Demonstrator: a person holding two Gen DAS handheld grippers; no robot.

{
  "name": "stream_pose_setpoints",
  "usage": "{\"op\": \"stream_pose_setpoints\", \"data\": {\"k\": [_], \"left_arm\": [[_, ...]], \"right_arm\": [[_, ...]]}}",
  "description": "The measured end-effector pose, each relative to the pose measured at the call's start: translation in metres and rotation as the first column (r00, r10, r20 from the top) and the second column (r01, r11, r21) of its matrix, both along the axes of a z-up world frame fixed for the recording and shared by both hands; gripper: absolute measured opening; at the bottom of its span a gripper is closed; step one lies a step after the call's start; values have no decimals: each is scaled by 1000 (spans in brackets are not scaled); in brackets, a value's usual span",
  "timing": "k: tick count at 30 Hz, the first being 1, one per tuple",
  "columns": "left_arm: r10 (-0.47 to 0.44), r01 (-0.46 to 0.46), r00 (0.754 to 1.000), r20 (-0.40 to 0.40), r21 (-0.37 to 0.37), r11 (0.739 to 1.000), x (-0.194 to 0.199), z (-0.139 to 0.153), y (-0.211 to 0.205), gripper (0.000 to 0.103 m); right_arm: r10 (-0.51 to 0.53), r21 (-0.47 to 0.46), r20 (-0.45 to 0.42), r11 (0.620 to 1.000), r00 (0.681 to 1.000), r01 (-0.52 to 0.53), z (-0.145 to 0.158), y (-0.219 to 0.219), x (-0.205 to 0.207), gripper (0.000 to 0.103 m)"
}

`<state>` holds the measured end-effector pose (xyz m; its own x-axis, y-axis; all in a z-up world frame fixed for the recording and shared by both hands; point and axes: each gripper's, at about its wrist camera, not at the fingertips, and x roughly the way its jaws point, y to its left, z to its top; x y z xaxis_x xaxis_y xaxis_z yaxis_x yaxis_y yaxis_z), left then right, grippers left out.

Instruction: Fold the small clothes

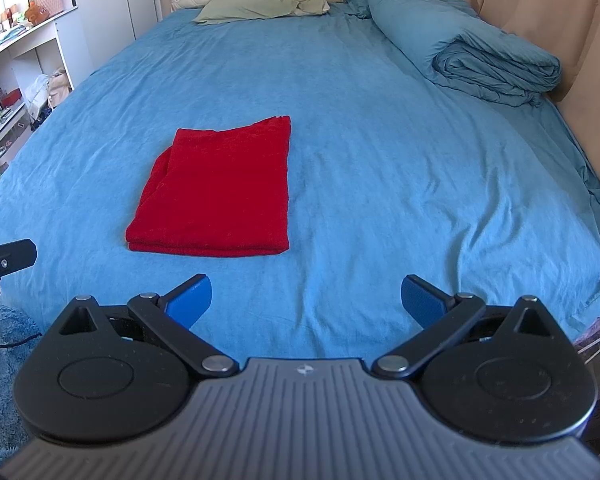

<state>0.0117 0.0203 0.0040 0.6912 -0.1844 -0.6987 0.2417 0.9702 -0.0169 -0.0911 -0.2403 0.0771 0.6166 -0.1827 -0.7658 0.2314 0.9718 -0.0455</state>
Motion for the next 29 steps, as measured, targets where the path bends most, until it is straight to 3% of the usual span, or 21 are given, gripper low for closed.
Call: {"op": "stream_pose_setpoints", "data": {"k": [24,29], "left_arm": [[-5,5,1000,8,-9,1000,1,1,-1,103],[4,-5,999,41,23,1000,-3,0,-2,103]], "right_arm": [[2,3,-1,1000,1000,-2,1,1,1,103],[-1,2,1,1000,1000,1,1,1,1,103]]}}
